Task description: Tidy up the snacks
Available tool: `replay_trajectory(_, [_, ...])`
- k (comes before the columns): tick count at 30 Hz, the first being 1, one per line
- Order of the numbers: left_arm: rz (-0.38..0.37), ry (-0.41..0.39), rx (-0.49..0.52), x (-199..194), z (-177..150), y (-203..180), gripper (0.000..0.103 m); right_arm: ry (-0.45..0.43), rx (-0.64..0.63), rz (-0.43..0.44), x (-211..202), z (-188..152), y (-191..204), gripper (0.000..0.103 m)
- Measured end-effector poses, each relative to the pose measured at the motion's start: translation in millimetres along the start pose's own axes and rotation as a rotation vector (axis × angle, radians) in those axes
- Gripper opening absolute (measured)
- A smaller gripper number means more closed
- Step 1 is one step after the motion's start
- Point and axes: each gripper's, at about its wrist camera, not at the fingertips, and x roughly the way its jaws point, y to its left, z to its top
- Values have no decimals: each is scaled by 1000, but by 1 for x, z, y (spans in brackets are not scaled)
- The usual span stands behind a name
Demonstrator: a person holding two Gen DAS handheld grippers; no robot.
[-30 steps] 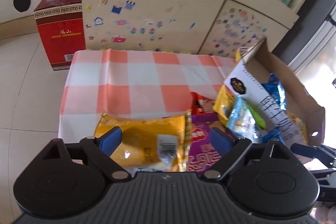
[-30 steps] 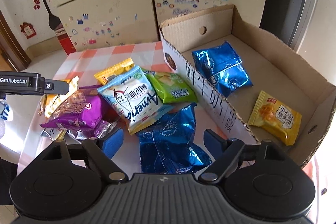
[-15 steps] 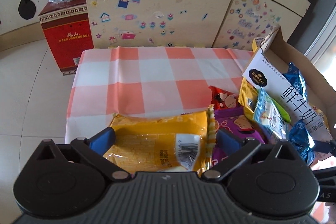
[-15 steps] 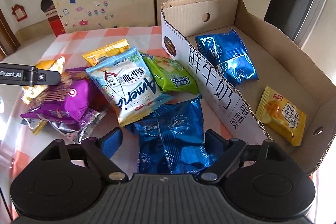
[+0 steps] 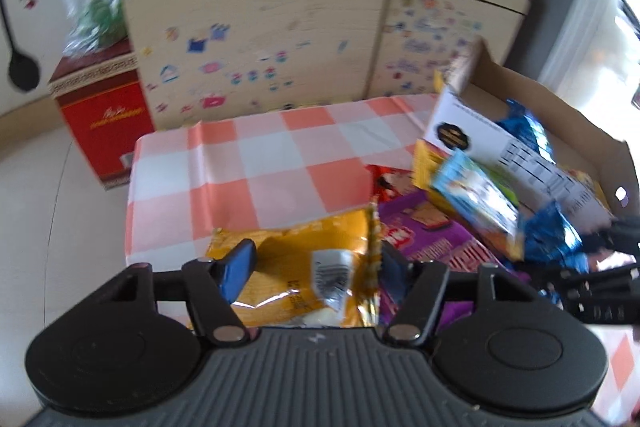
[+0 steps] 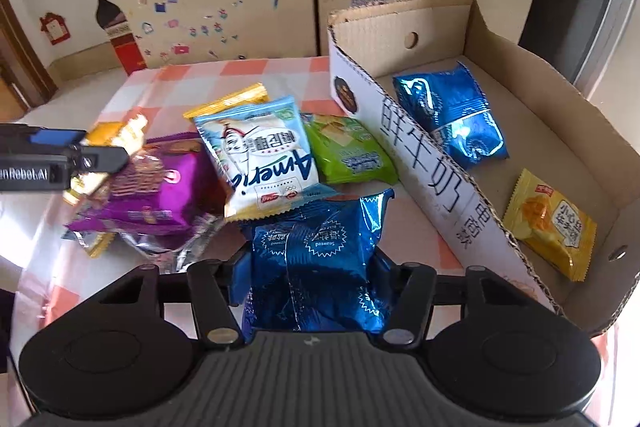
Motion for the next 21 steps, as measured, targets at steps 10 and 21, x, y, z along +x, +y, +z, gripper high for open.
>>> replay_trajectory(10, [-64,-21,-200,-16,10,27,80,-7,-8,43,-8,1,3,64])
replay_trajectory(21, [133,87,-414,32,25,35,89,-7,-5,47,-8,-1,1,64])
